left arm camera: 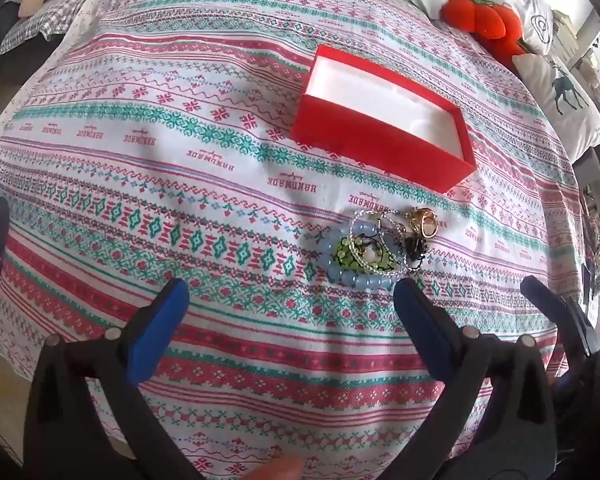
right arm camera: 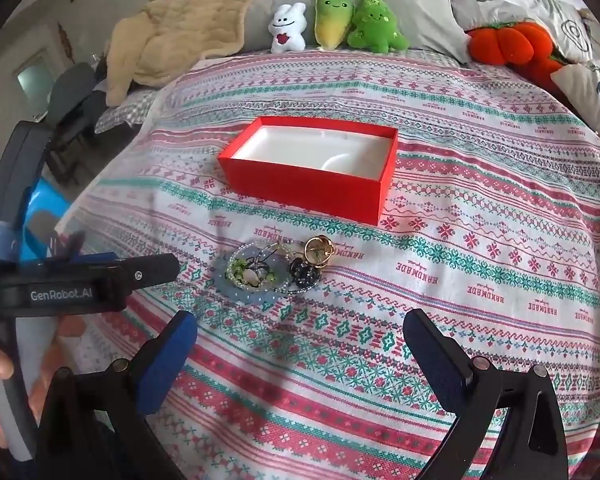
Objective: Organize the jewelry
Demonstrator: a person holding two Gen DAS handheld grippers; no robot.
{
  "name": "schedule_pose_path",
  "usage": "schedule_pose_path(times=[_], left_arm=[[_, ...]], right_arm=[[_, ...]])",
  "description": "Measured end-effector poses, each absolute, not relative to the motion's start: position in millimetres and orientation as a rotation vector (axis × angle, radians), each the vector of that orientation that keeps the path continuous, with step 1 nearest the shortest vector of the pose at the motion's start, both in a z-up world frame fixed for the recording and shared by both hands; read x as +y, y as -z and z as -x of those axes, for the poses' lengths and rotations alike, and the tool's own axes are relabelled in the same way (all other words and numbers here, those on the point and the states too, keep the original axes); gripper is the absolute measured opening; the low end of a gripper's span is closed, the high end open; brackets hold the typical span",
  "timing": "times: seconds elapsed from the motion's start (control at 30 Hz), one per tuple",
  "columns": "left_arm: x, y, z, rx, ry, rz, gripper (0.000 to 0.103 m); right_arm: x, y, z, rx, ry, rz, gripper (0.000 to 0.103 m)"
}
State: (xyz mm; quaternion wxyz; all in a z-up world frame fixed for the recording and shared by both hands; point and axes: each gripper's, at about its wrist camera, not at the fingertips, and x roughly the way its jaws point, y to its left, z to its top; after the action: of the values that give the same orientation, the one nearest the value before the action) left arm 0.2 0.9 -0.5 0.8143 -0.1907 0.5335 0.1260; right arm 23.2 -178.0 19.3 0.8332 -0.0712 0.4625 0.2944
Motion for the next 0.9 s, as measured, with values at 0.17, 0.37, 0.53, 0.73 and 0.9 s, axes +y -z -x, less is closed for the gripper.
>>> schedule_pose_path(times=[0.17, 0.37, 0.53, 0.73, 0.9], left_arm=[[6, 0, 0, 1.133, -0.269, 0.429, 0.102], [11, 3, 8, 1.119, -0.266, 0.467, 0.102], [7, 0, 2, 1.154, -0.27, 0.461, 0.102], [4, 3, 2, 1.183, -0.281, 0.449, 0.097], [6, 3, 2, 1.174, -0.279, 0.451, 0.097]], right_arm=[[-176, -22, -24, 0.988, -0.627, 0.158, 0.103], [-174, -17, -22, 0.983, -0.615, 0.179, 0.103], [-175, -18, -23, 0.986, -0.615, 0.174, 0.103], [-174, -18, -22, 0.971, -0.628, 0.18, 0.103], [-177, -18, -23, 0.952, -0.624, 0.169, 0.103]])
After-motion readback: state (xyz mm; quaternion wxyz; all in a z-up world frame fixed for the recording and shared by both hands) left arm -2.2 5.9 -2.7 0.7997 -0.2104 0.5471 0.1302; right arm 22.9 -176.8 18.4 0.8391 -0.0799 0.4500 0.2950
